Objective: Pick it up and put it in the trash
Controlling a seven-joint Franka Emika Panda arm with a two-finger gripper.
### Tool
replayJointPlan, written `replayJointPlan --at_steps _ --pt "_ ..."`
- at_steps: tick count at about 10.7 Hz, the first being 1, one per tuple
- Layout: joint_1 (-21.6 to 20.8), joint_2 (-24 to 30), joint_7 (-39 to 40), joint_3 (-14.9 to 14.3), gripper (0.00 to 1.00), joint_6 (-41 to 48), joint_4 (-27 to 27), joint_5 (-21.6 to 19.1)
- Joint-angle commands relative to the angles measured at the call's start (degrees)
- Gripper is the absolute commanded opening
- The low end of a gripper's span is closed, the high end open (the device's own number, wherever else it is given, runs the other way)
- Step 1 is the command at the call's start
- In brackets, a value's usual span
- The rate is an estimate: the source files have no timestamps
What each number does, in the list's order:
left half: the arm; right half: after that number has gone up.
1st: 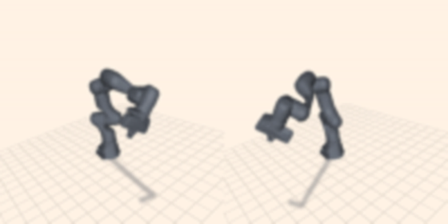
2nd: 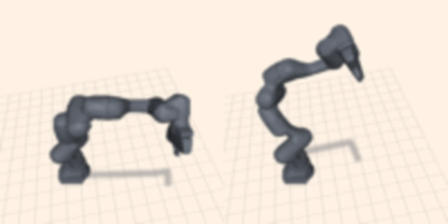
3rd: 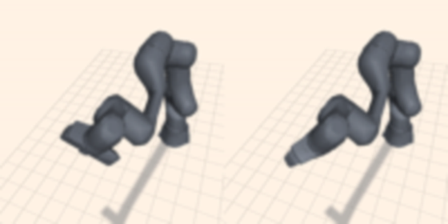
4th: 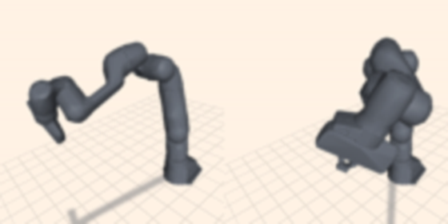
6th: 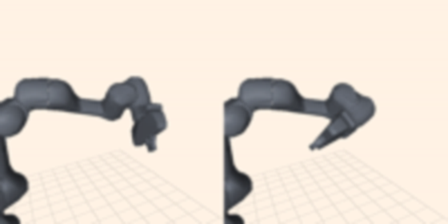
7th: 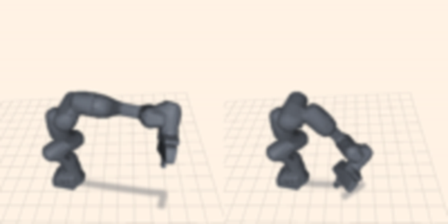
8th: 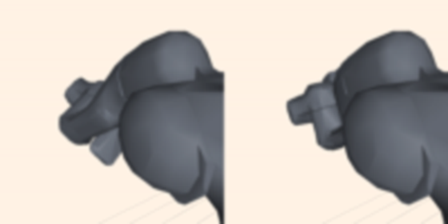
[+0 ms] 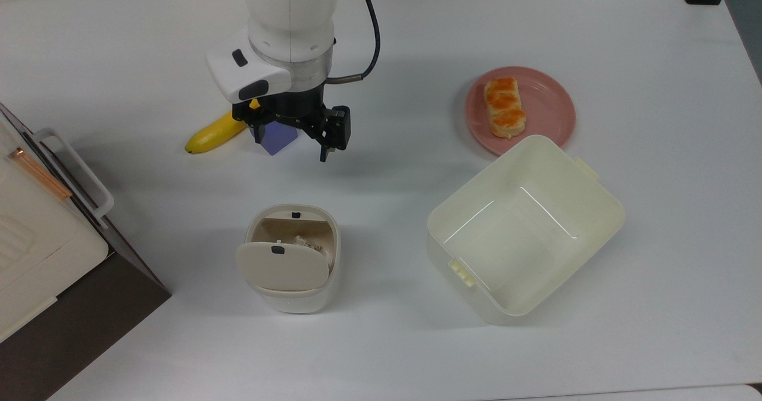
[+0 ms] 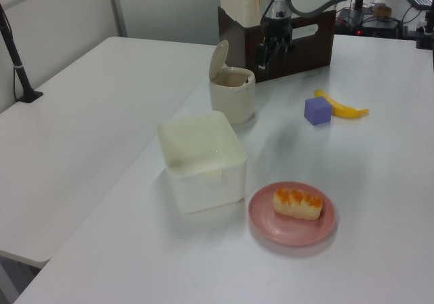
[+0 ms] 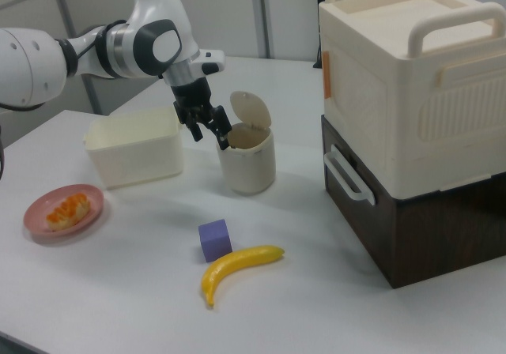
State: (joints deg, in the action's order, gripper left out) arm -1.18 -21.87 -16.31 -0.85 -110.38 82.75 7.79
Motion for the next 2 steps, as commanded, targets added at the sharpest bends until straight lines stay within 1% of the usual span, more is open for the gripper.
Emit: replayJointPlan --at_steps 1,2 --pt "-0.41 2.0 6.2 -0.29 1.0 6.83 0.04 -1.2" --pt "-0.41 2.44 6.2 -0.29 1.0 7.19 0.04 -1.2"
